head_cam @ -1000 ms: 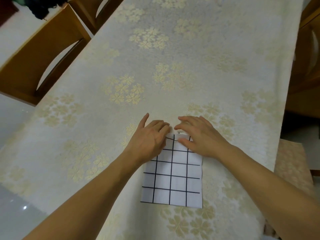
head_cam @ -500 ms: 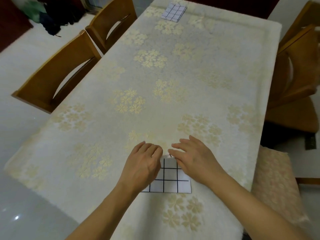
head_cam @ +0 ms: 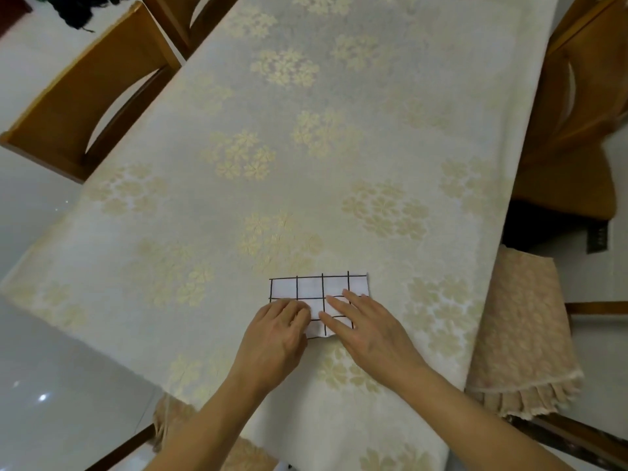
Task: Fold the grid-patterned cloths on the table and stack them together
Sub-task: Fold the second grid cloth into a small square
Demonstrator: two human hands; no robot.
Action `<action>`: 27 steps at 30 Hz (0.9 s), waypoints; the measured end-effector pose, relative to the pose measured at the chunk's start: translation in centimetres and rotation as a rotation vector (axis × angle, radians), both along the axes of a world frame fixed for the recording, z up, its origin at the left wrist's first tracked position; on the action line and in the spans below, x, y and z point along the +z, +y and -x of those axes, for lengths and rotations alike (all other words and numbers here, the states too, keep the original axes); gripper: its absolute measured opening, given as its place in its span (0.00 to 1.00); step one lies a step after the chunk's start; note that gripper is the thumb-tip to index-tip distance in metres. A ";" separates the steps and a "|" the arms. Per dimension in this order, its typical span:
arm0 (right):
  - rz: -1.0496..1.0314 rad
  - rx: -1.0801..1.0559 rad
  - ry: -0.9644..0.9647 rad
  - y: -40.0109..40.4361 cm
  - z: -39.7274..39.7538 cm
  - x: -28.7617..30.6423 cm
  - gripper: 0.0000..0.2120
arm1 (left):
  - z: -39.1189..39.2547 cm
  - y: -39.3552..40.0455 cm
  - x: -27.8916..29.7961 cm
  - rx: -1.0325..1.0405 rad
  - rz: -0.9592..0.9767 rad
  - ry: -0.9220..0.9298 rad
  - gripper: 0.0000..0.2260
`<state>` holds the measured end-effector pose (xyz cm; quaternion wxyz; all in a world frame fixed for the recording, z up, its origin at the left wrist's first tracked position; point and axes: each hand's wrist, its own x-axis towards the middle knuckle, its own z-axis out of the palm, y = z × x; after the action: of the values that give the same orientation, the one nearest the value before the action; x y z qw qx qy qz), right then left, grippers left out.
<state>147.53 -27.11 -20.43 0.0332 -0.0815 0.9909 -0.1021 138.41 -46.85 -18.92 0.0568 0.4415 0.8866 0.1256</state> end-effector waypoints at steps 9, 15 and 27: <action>-0.043 -0.036 -0.067 -0.2 -2.3 -2.0 0.25 | -1.6 -1.0 -1.4 -0.041 -0.010 -0.038 0.11; -0.017 -0.115 -0.012 -0.4 -0.1 -1.6 0.24 | 0.1 0.5 -1.7 0.019 0.019 -0.007 0.23; -0.093 -0.237 -0.175 -0.5 2.4 -3.5 0.35 | 1.4 0.8 -5.1 0.045 0.237 -0.041 0.31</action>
<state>145.10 -27.57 -23.92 0.1108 0.0469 0.9905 -0.0662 136.97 -46.05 -23.99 0.1240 0.4091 0.9035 0.0304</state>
